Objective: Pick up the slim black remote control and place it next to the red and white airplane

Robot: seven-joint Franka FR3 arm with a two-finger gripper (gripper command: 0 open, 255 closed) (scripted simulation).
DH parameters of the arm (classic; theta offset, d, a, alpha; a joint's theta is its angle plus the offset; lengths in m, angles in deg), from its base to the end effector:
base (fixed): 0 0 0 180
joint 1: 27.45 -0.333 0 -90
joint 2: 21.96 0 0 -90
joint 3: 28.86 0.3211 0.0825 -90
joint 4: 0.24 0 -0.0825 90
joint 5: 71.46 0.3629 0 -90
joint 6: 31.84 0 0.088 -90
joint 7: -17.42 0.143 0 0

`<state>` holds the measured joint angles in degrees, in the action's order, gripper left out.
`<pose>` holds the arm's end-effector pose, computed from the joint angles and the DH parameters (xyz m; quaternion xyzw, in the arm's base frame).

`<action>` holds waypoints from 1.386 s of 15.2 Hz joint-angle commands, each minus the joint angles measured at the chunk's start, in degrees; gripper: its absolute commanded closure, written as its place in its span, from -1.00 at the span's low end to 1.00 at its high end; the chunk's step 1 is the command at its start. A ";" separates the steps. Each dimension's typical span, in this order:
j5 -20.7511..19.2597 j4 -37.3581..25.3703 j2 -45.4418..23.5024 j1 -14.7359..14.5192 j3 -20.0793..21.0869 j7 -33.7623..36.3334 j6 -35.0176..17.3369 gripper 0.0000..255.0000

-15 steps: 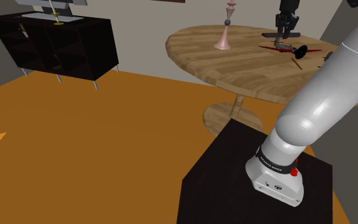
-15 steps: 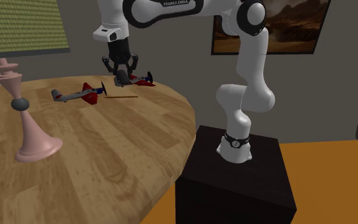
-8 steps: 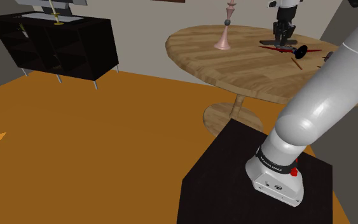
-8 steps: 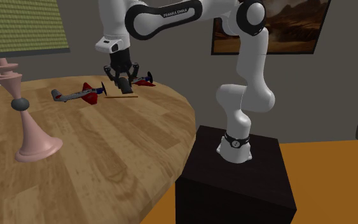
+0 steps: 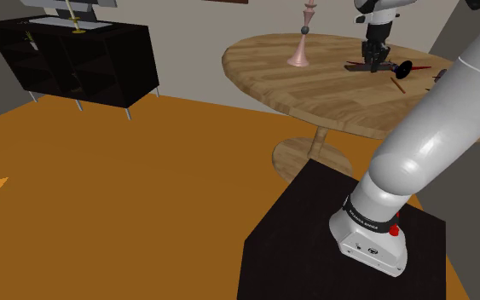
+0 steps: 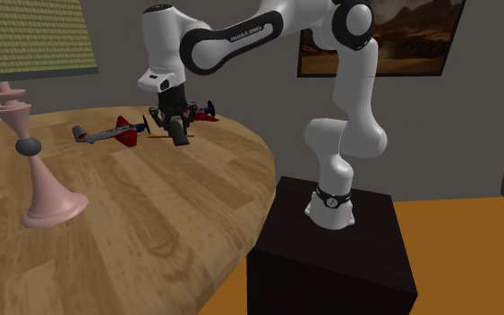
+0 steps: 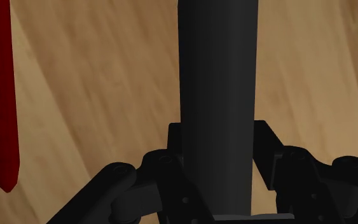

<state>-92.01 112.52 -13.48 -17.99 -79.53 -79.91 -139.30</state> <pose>0.2089 -0.4722 0.4893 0.9223 0.3694 -0.1107 0.0263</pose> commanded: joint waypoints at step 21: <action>1.00 6.48 -2.72 0.24 -1.55 0.45 -8.56 -1.00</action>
<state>-91.02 119.00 -16.20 -17.75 -81.08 -79.46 -147.86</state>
